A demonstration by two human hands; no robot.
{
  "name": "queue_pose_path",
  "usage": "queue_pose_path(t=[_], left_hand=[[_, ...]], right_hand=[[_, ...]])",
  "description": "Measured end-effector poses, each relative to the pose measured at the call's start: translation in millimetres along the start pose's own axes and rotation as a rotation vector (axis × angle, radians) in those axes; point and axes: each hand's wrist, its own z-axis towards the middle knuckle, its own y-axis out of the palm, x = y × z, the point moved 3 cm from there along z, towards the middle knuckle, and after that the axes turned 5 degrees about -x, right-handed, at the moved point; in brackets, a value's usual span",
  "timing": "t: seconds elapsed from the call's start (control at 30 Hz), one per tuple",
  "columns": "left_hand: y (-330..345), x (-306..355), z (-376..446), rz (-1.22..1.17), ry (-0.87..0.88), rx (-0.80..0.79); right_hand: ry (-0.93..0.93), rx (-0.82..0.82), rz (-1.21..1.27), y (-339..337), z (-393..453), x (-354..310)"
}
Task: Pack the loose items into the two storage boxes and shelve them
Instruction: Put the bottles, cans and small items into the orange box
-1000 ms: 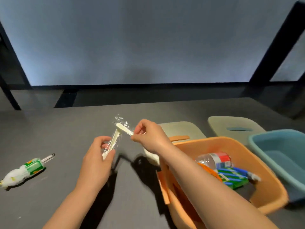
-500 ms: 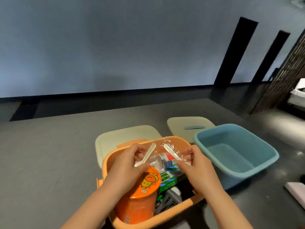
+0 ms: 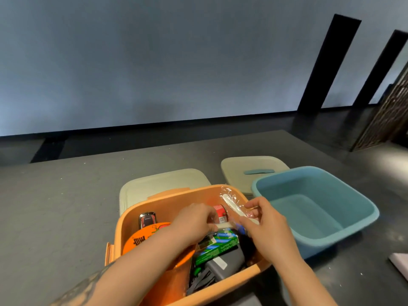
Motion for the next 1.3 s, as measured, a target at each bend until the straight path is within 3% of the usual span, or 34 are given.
queue_pose_path(t=[0.1, 0.2, 0.33, 0.5, 0.7, 0.83, 0.97, 1.13, 1.3], left_hand=[[8.4, 2.3, 3.6, 0.108, -0.008, 0.038], [11.4, 2.9, 7.7, 0.067, -0.027, 0.035], [-5.5, -6.8, 2.7, 0.044, -0.053, 0.152], [-35.2, -34.5, -29.9, -0.037, -0.129, 0.375], [-34.6, -40.4, -67.0, -0.163, -0.145, 0.45], [-35.0, -43.5, -76.9, -0.223, -0.16, 0.511], [-34.0, -46.9, -79.3, -0.234, -0.185, 0.501], [-38.0, -61.8, -88.5, -0.286, -0.235, 0.527], [-52.9, -93.4, -113.9, -0.361, -0.339, 0.601]], right_hand=[[0.0, 0.01, -0.053, 0.5, 4.0, -1.4], [0.004, 0.019, -0.15, 1.6, 7.2, -2.5], [-0.034, -0.015, -0.251, 7.1, 11.6, -3.7], [-0.11, -0.184, -0.331, 10.2, 24.2, -2.0], [-0.2, -0.503, -0.396, 16.6, 36.8, -10.7], [-0.318, -0.545, -0.441, 34.5, 42.7, -28.0], [-0.447, -0.435, -0.496, 52.9, 40.8, -29.9], [-0.4, -0.312, -0.358, 41.4, 36.6, -22.4], [-0.479, -0.155, -0.187, 40.1, 30.5, -77.5]])
